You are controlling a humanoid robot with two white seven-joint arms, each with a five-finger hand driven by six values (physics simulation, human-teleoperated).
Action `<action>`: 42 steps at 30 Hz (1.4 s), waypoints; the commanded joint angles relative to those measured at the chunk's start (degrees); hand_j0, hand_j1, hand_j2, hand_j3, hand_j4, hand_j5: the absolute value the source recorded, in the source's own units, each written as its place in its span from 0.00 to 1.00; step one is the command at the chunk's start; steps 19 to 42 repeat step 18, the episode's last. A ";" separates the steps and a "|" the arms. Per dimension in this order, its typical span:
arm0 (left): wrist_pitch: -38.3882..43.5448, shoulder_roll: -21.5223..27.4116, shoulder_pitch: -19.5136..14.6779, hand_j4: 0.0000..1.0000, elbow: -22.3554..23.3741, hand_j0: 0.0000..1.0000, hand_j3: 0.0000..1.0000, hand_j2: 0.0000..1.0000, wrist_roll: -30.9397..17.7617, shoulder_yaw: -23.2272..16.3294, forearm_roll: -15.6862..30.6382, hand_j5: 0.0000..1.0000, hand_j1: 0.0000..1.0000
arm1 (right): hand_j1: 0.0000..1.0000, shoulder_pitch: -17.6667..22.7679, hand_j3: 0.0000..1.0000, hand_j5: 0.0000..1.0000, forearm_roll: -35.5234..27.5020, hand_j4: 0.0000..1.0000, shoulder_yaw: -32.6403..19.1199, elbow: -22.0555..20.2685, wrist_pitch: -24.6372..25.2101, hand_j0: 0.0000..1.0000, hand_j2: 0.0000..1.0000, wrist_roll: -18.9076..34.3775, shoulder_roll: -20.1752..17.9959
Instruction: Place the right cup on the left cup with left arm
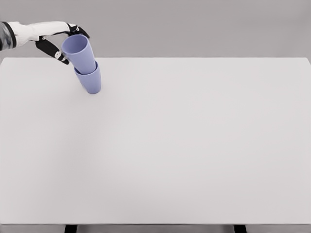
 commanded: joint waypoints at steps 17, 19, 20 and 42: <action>0.15 31.78 27.59 1.00 -58.65 1.00 1.00 1.00 -0.50 20.80 14.03 1.00 1.00 | 1.00 0.00 1.00 1.00 0.01 1.00 0.00 0.00 -0.01 1.00 1.00 0.03 0.00; 0.15 31.61 29.26 1.00 -58.65 1.00 1.00 1.00 -0.50 22.65 13.85 1.00 1.00 | 1.00 0.00 1.00 1.00 0.01 1.00 0.00 0.00 -0.01 1.00 1.00 0.03 0.00; 0.15 31.61 29.26 1.00 -58.65 1.00 1.00 1.00 -0.50 22.65 13.85 1.00 1.00 | 1.00 0.00 1.00 1.00 0.01 1.00 0.00 0.00 -0.01 1.00 1.00 0.03 0.00; 0.15 31.61 29.26 1.00 -58.65 1.00 1.00 1.00 -0.50 22.65 13.85 1.00 1.00 | 1.00 0.00 1.00 1.00 0.01 1.00 0.00 0.00 -0.01 1.00 1.00 0.03 0.00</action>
